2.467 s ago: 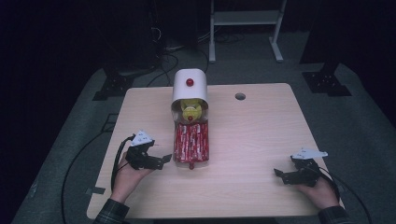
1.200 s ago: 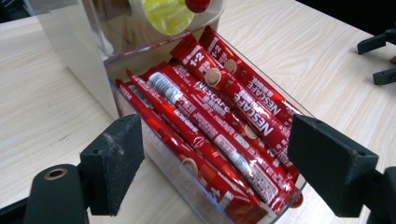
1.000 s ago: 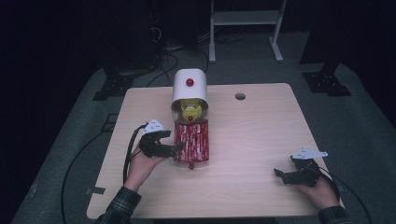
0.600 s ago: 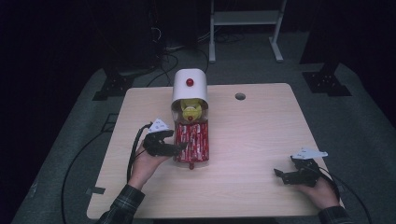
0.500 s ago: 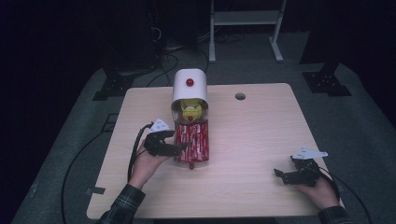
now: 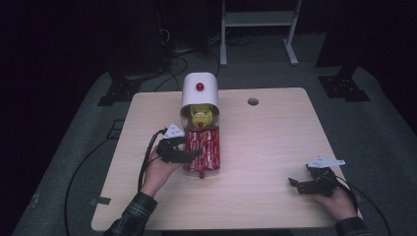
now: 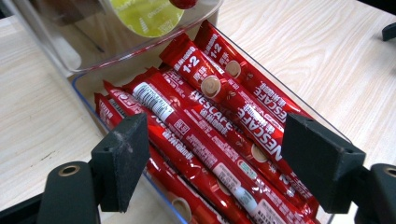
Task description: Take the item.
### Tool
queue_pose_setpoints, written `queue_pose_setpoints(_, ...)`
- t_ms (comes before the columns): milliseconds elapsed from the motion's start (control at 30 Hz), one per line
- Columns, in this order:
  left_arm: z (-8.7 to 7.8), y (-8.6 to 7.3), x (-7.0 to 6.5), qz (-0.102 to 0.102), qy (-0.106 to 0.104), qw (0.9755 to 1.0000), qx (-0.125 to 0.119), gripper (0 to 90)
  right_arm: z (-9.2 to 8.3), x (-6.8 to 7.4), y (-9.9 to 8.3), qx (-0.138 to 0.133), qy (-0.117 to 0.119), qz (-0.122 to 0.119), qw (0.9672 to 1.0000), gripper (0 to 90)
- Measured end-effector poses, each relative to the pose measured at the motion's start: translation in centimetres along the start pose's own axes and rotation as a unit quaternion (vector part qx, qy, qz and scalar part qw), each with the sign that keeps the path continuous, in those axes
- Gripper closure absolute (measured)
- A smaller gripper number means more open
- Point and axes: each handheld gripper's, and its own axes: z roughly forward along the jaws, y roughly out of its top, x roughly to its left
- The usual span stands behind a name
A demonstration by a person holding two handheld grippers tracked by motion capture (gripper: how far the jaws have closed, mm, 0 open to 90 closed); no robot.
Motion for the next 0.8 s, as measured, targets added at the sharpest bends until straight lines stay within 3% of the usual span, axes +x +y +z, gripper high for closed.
queue_pose_setpoints(500,1.2,-0.3,-0.5,0.030,0.017,0.9990,0.029,34.9,0.0,0.0,0.0,0.000,0.000,0.000,1.0000,7.8)
queue_pose_setpoints(800,1.5,-0.3,-0.5,0.030,0.030,0.9984,0.037,38.1,0.0,0.0,0.0,0.000,0.000,0.000,1.0000,7.8)
